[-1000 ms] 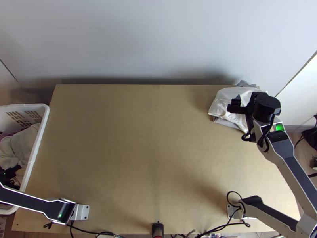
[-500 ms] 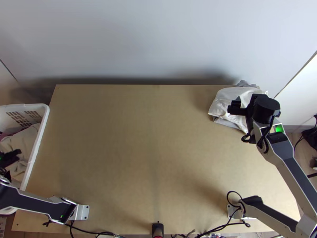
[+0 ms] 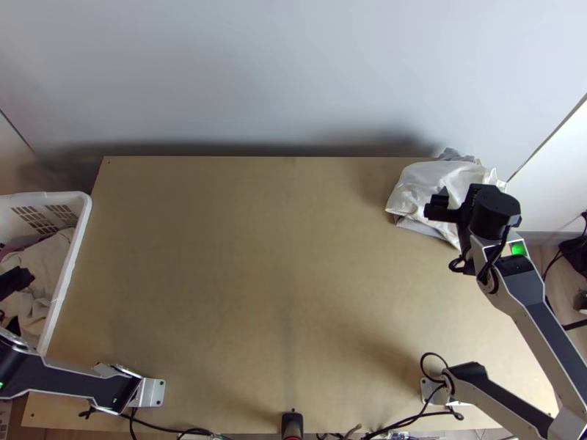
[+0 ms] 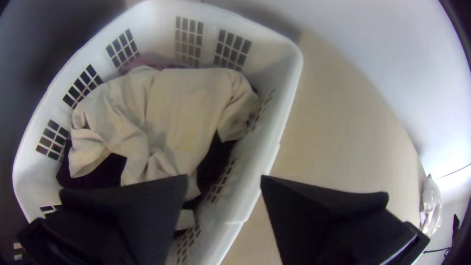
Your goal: Fold the t-shirt
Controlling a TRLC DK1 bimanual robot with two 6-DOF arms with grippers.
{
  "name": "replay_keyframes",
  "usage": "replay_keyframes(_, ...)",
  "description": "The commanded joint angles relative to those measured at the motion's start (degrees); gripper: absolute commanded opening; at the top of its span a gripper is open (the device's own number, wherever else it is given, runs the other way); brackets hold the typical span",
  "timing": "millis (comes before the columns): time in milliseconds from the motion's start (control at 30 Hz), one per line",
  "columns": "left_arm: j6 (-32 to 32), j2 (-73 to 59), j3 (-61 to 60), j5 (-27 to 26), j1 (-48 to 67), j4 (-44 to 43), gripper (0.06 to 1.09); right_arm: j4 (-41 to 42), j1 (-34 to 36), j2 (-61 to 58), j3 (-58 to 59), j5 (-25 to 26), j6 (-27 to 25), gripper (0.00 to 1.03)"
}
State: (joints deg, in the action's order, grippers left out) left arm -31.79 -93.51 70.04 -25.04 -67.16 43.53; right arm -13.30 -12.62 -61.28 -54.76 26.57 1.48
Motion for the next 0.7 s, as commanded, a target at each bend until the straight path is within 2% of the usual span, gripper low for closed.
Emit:
replay_keyframes(0, -0.29, -2.29, -0.43, 1.13, -3.07, -6.44, 1.04, 0.73, -0.03, 0.28, 0.53, -0.02, -1.39, 0.98)
replay_keyframes(133, -0.03, -2.55, -0.87, 1.13, -3.16, -7.05, 1.04, 1.08, -0.12, 0.28, 0.53, -0.02, -2.44, 0.98)
replay_keyframes(167, -0.03, -3.78, -0.78, 2.54, -2.72, -7.05, 1.04, 1.08, -0.12, 0.19, 0.53, -0.02, -2.44, 0.98)
replay_keyframes(233, -0.03, -6.77, -0.78, 9.66, -1.31, -7.14, 1.04, 1.08, -0.12, 0.19, 0.8, -0.02, -2.53, 0.98)
replay_keyframes(267, -0.2, -8.09, -0.87, 10.45, -1.31, -7.32, 1.04, 1.08, -0.12, 0.28, 0.97, -0.02, -2.62, 0.98)
replay_keyframes(400, -1.17, -9.32, -3.77, 10.62, -2.72, -13.73, 1.04, 2.05, -0.03, 0.63, 0.97, 0.06, -2.62, 0.98)
replay_keyframes(500, -0.9, -10.55, -3.95, 10.97, -3.68, -14.26, 1.04, 2.75, -0.03, 0.72, 0.97, 0.06, -2.62, 0.98)
replay_keyframes(533, -0.2, -11.34, -3.95, 11.33, -3.95, -14.96, 1.04, 3.19, -0.03, 0.72, 0.97, 0.06, -2.62, 0.98)
replay_keyframes(600, 7.27, -13.1, -3.95, 11.77, -5.09, -17.42, 1.04, 4.69, -0.03, 0.63, 0.97, 0.06, -2.71, 0.98)
replay_keyframes(633, 6.92, -13.62, -3.95, 11.5, -5.88, -17.16, 1.04, 5.65, -0.03, 0.54, 0.89, 0.06, -2.88, 0.98)
replay_keyframes(667, 6.83, -13.45, -4.65, 9.13, -6.85, -18.13, 1.04, 6.27, -0.03, 0.54, 0.8, 0.06, -3.23, 0.98)
